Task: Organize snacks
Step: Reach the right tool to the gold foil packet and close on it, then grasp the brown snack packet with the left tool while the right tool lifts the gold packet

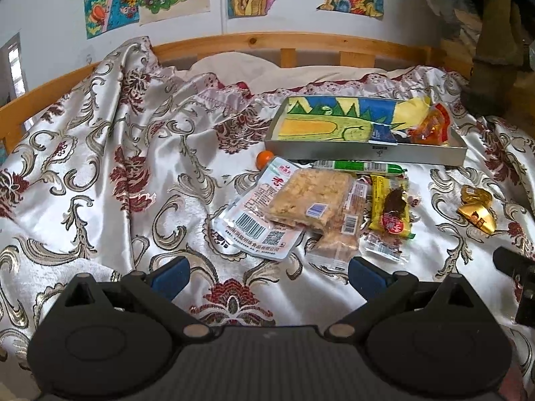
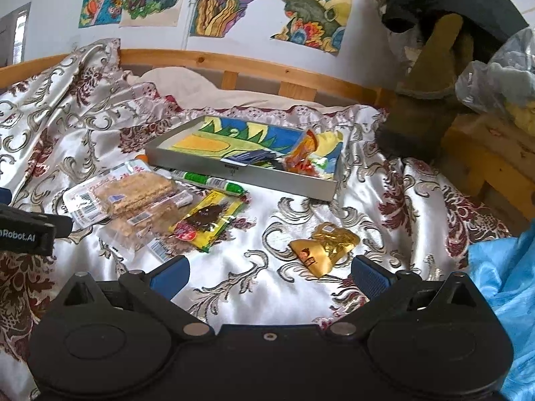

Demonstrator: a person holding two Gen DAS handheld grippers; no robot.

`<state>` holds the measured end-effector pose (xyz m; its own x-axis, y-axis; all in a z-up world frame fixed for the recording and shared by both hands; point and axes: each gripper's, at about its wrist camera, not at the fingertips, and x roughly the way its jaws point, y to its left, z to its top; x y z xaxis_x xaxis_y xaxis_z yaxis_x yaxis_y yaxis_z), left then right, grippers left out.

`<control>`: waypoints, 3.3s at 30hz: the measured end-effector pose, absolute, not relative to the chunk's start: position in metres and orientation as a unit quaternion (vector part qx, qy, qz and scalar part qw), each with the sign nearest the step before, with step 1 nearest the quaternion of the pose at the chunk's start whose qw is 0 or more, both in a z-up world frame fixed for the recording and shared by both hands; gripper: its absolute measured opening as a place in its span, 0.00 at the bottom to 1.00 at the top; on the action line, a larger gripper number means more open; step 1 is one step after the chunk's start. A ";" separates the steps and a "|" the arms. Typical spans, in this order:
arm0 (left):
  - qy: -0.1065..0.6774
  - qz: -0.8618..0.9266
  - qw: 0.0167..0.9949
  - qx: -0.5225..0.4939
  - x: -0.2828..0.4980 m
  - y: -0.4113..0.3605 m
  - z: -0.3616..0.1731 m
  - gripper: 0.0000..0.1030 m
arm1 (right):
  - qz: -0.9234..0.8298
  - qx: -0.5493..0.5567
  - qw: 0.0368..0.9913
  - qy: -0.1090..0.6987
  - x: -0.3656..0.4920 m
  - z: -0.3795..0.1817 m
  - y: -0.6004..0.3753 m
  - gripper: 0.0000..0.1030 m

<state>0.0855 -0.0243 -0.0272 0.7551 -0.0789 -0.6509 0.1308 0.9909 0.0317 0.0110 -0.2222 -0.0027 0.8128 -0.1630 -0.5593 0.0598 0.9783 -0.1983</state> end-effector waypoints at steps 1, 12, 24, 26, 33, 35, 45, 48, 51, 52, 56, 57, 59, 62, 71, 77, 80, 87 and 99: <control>0.345 -0.055 0.936 0.036 0.086 -0.024 -0.027 1.00 | -0.052 -0.085 0.948 0.303 0.012 -0.003 -0.222 0.99; 0.344 -0.043 0.938 0.018 0.105 -0.028 -0.032 1.00 | -0.024 -0.079 0.952 0.294 0.039 0.000 -0.227 0.99; 0.285 -0.167 0.943 0.034 0.145 -0.088 -0.033 1.00 | -0.061 -0.087 0.964 0.245 0.077 0.003 -0.281 0.99; 0.286 -0.206 0.935 0.039 0.152 -0.097 -0.036 1.00 | -0.062 -0.084 0.962 0.252 0.086 -0.001 -0.292 0.99; 0.306 -0.293 0.904 0.066 0.174 -0.129 -0.055 1.00 | -0.067 -0.017 0.958 0.278 0.101 -0.009 -0.340 0.99; 0.319 -0.307 0.894 0.062 0.181 -0.135 -0.061 0.99 | -0.071 0.016 0.955 0.287 0.104 -0.012 -0.352 0.99; 0.367 -0.310 0.875 0.065 0.191 -0.140 -0.079 0.76 | -0.053 0.076 0.936 0.340 0.122 -0.036 -0.358 0.91; 0.370 -0.303 0.876 0.062 0.193 -0.137 -0.080 0.70 | -0.061 0.076 0.927 0.362 0.130 -0.047 -0.354 0.89; 0.374 -0.292 0.878 0.063 0.196 -0.136 -0.081 0.61 | -0.065 0.089 0.919 0.379 0.138 -0.059 -0.354 0.87; 0.376 -0.289 0.878 0.062 0.196 -0.136 -0.081 0.58 | -0.066 0.093 0.917 0.383 0.141 -0.062 -0.353 0.84; 0.377 -0.275 0.882 0.070 0.196 -0.136 -0.082 0.50 | -0.077 0.081 0.917 0.382 0.147 -0.071 -0.347 0.72; 0.377 -0.273 0.882 0.071 0.196 -0.137 -0.083 0.49 | -0.078 0.077 0.918 0.381 0.147 -0.071 -0.346 0.71; 0.377 -0.270 0.883 0.073 0.194 -0.137 -0.082 0.49 | -0.074 0.079 0.918 0.381 0.146 -0.071 -0.345 0.66; 0.381 -0.262 0.884 0.070 0.193 -0.136 -0.081 0.48 | -0.058 0.084 0.918 0.384 0.146 -0.069 -0.342 0.63; 0.399 -0.252 0.882 0.007 0.196 -0.124 -0.080 0.46 | -0.037 0.082 0.917 0.389 0.147 -0.068 -0.336 0.59; 0.396 -0.248 0.884 0.009 0.194 -0.125 -0.080 0.46 | -0.031 0.066 0.914 0.399 0.149 -0.077 -0.327 0.70; 0.396 -0.245 0.885 0.004 0.194 -0.124 -0.080 0.46 | -0.036 0.064 0.915 0.396 0.149 -0.077 -0.327 0.65; 0.392 -0.235 0.889 0.002 0.189 -0.124 -0.076 0.46 | -0.038 0.034 0.918 0.392 0.147 -0.075 -0.318 0.58; 0.375 -0.246 0.894 -0.010 0.176 -0.127 -0.068 0.45 | -0.043 -0.073 0.930 0.358 0.129 -0.066 -0.293 0.57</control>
<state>0.1758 -0.1271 -0.0684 0.5973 -0.4483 -0.6650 0.4326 0.8783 -0.2036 0.1294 -0.2929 -0.0656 0.7398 -0.1323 -0.6596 0.0278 0.9856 -0.1665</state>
